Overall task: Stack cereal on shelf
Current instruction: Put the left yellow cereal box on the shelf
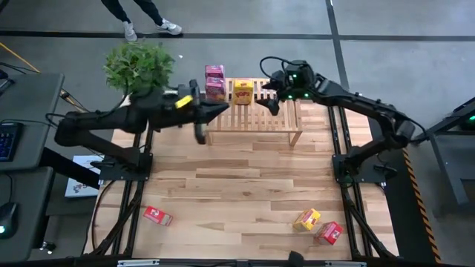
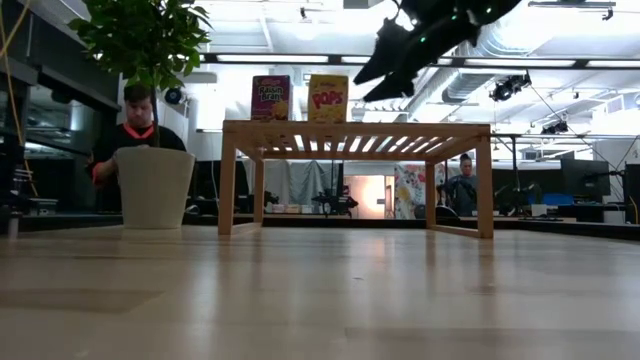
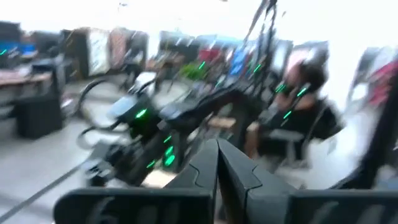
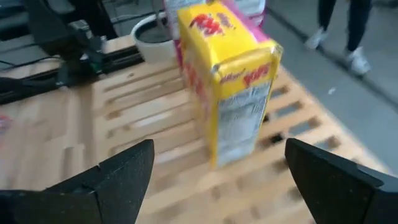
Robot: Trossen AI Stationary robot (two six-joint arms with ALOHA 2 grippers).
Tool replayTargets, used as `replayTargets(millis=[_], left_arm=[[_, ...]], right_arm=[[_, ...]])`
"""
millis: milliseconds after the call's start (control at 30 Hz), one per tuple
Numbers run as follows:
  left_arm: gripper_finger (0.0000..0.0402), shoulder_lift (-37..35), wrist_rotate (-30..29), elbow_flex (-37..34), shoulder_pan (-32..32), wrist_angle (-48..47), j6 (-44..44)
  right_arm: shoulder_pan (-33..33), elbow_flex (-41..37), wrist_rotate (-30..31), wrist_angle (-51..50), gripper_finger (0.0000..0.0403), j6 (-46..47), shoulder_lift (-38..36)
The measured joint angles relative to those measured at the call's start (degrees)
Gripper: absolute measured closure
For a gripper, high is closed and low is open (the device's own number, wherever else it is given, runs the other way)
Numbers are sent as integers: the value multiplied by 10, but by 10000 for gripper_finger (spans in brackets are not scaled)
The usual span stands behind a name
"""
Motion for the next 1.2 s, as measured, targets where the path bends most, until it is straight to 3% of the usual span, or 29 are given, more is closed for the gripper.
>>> replayTargets(millis=[167, 333, 467, 767, 1200], left_arm=[[401, -66, 51, -96, 5, 112, -26], [401, -97, 96, -107, 23, 102, -26], [401, -115, 132, -107, 40, 108, -26], [401, -120, 127, -107, 57, 111, -26], [401, -120, 68, -107, 57, 137, 9]], right_arm=[[0, 0, 34, 72, 48, -38, 37], [0, 0, 28, 98, 48, -29, 61], [0, 0, -28, 109, 48, -19, 80], [0, 0, -33, 166, 51, -30, 104], [-9, 0, -81, 193, 122, -44, 115]])
